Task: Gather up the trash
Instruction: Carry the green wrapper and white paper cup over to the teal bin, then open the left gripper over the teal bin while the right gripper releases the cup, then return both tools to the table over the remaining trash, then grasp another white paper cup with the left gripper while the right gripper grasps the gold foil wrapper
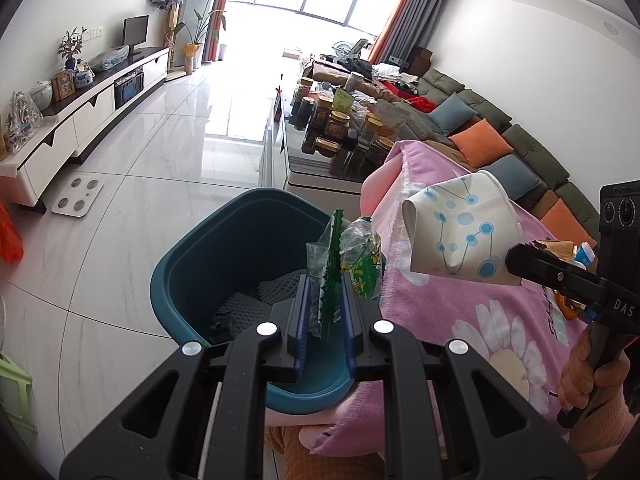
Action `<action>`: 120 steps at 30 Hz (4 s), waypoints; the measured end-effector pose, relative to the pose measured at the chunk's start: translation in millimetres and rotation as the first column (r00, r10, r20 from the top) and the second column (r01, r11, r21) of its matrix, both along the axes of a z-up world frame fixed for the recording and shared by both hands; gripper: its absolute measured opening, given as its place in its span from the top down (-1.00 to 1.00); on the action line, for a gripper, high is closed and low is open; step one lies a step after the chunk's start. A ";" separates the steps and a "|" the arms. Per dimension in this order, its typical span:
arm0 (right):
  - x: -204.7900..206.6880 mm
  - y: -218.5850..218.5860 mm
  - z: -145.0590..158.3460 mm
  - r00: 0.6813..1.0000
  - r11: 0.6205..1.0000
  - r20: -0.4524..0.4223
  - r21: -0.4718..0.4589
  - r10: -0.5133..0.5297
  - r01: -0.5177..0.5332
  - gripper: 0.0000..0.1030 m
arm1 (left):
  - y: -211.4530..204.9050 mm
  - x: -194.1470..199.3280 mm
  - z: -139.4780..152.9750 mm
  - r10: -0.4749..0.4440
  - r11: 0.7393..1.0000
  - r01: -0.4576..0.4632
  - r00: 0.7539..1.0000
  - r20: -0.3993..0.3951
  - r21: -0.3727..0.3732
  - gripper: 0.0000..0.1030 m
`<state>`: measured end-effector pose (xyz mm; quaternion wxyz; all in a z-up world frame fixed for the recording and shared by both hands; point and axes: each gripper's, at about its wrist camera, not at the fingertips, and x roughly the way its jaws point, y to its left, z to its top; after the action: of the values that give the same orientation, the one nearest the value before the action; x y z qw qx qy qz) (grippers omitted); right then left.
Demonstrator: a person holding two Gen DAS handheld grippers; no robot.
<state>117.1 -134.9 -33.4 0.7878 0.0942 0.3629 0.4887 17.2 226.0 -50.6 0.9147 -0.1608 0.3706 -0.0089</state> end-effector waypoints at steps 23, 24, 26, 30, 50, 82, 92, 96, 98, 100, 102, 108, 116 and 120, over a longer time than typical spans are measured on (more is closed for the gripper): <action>12.8 37.7 -4.3 0.999 0.998 -0.025 -0.047 0.031 -0.032 0.95 | 1.4 20.4 -18.8 0.051 0.999 -0.050 0.998 -0.047 0.021 0.71; 11.8 38.3 -4.5 0.999 0.998 -0.026 -0.049 0.032 -0.033 0.95 | 1.6 19.6 -20.0 0.052 0.998 -0.051 0.997 -0.049 0.021 0.71; 11.9 41.3 -5.4 0.999 0.998 -0.027 -0.053 0.033 -0.034 0.95 | 1.5 20.8 -21.7 0.054 0.998 -0.053 0.997 -0.052 0.022 0.71; 14.1 48.6 -6.5 0.999 0.997 -0.030 -0.067 0.036 -0.038 0.95 | 2.0 22.1 -25.9 0.061 0.998 -0.060 0.996 -0.060 0.023 0.71; 25.5 64.6 -17.3 0.998 0.996 -0.070 -0.087 0.009 -0.015 0.79 | 12.0 39.0 -58.0 0.084 0.996 -0.088 0.990 -0.116 -0.030 0.41; -37.0 -160.4 9.1 0.919 0.918 0.081 -0.062 -0.386 0.391 0.25 | -193.2 47.6 -6.1 -0.437 0.896 0.442 0.896 0.081 -0.043 -0.09; -39.1 -263.9 14.7 0.801 0.803 0.097 -0.027 -0.591 0.596 0.25 | -290.7 73.6 -0.3 -0.619 0.780 0.623 0.782 0.074 -0.060 -0.09; -38.1 -296.9 10.4 0.760 0.762 0.074 -0.005 -0.645 0.647 0.25 | -335.4 87.0 1.2 -0.679 0.728 0.682 0.732 0.062 -0.069 -0.09; -38.4 -311.7 6.3 0.747 0.748 0.060 0.002 -0.662 0.664 0.25 | -355.8 94.3 0.9 -0.700 0.707 0.702 0.712 0.051 -0.087 -0.09; -36.8 -322.0 1.5 0.737 0.738 0.046 0.008 -0.674 0.674 0.25 | -370.1 100.9 -0.6 -0.715 0.690 0.714 0.698 0.037 -0.119 -0.09; -34.2 -330.7 -2.9 0.733 0.733 0.031 0.011 -0.680 0.680 0.25 | -385.7 110.6 -3.8 -0.729 0.674 0.722 0.685 0.021 -0.154 -0.09; -28.1 -341.8 -9.2 0.731 0.732 0.018 0.012 -0.682 0.682 0.25 | -420.9 128.9 -13.4 -0.752 0.642 0.731 0.659 -0.003 -0.232 -0.07; -15.4 -343.5 -10.1 0.749 0.749 0.011 0.018 -0.663 0.662 0.25 | -452.0 153.0 -27.8 -0.771 0.615 0.725 0.636 -0.042 -0.310 0.25; -2.8 -334.8 -7.5 0.768 0.768 0.007 0.011 -0.640 0.640 0.25 | -452.2 158.4 -36.6 -0.774 0.608 0.718 0.632 -0.050 -0.338 0.72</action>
<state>114.2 -469.7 -40.9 0.9085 0.2128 0.3032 0.1934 175.6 -226.2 -87.2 0.7531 -0.1214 0.4841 -0.4286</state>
